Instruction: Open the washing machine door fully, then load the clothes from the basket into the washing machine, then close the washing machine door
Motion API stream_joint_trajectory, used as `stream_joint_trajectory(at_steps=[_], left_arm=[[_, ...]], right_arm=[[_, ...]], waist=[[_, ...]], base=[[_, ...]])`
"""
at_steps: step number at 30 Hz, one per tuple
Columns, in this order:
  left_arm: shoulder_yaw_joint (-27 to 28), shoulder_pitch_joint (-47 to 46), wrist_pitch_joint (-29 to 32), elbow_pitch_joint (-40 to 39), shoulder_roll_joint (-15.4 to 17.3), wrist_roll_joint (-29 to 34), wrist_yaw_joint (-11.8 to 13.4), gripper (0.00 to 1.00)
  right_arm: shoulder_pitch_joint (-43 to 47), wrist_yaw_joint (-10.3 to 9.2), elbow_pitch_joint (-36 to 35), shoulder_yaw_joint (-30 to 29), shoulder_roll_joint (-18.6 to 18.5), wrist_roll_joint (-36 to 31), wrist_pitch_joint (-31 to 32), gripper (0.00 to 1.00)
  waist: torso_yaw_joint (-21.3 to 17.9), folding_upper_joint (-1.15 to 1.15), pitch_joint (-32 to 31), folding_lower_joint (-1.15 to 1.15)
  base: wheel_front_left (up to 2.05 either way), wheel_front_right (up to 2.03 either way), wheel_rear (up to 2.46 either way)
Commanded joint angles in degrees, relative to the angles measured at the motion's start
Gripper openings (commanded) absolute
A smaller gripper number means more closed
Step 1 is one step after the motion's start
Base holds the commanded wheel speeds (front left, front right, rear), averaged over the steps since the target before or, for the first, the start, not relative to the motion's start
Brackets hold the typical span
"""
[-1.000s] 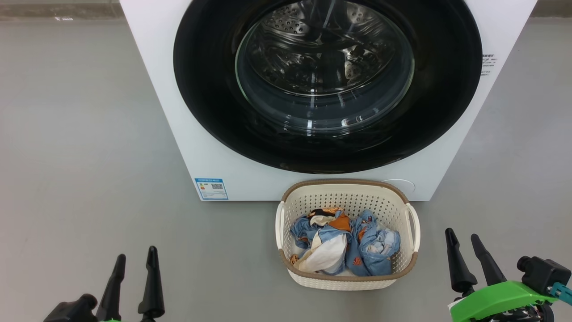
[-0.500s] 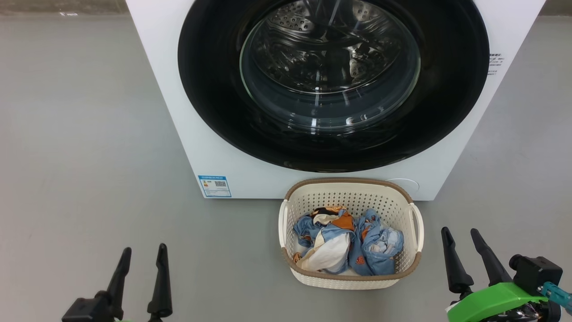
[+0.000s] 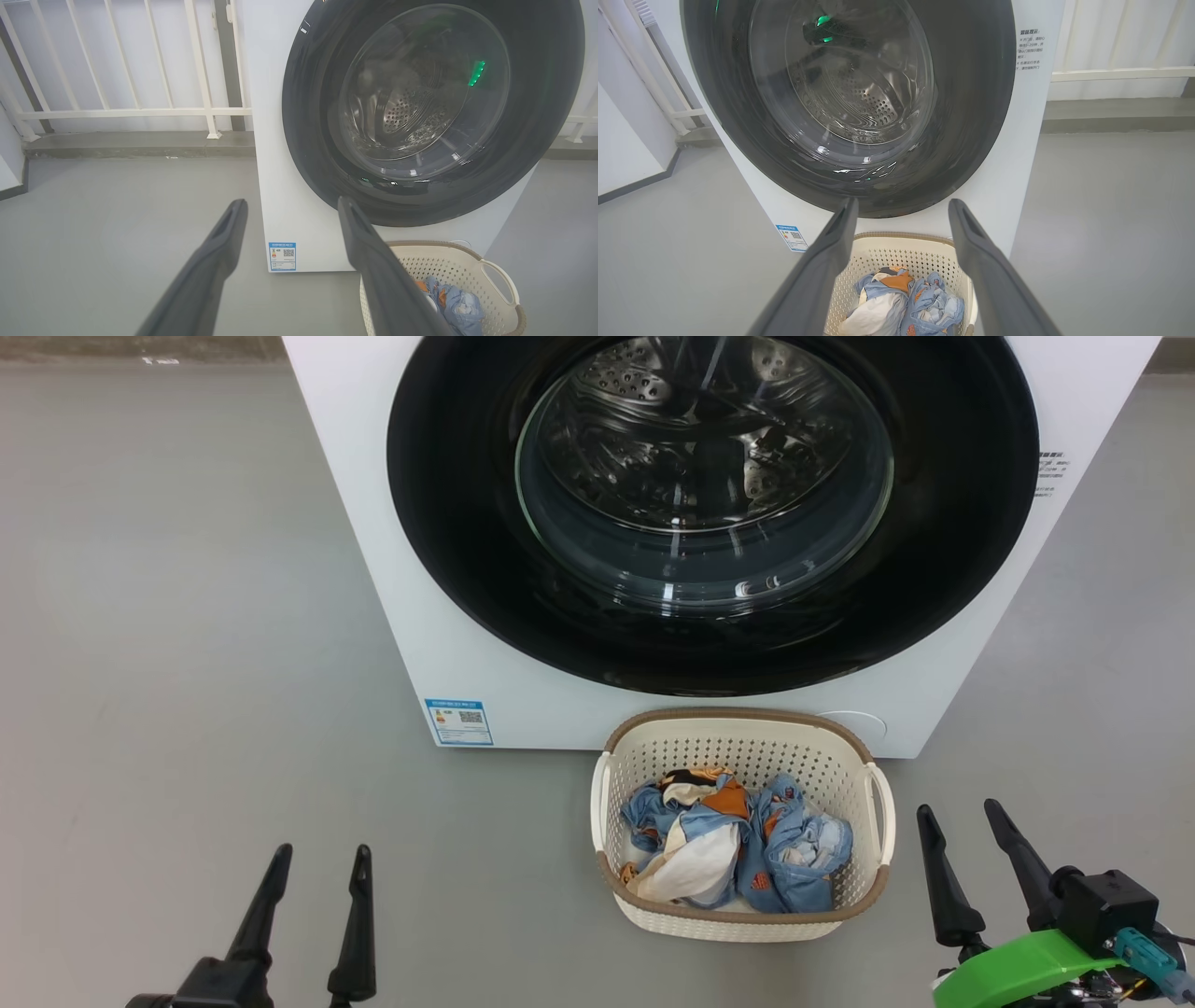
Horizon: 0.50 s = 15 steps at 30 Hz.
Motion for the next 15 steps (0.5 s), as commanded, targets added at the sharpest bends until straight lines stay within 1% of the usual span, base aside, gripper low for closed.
stream_joint_trajectory(at_steps=[1,9,15], left_arm=[[1.47,-2.05,-0.81,-1.79,0.66,1.16,-0.13,1.00],[1.76,-1.92,-0.81,-1.00,0.66,-1.40,-0.13,1.00],[2.16,-1.79,-0.81,-0.52,0.65,-1.52,-0.13,1.00]], right_arm=[[-1.45,0.33,-1.65,0.69,-0.92,-1.74,-1.00,1.00],[-0.33,0.33,-1.92,-0.99,-0.43,-1.76,-1.00,1.00],[0.45,0.33,-2.16,-1.60,0.01,-1.93,-1.00,1.00]], waist=[[0.00,0.00,-0.11,-0.01],[0.03,0.00,-0.58,-0.01],[-0.06,0.00,-0.88,-0.01]], base=[[0.00,0.00,0.00],[0.00,0.00,0.00],[0.00,0.00,0.00]])
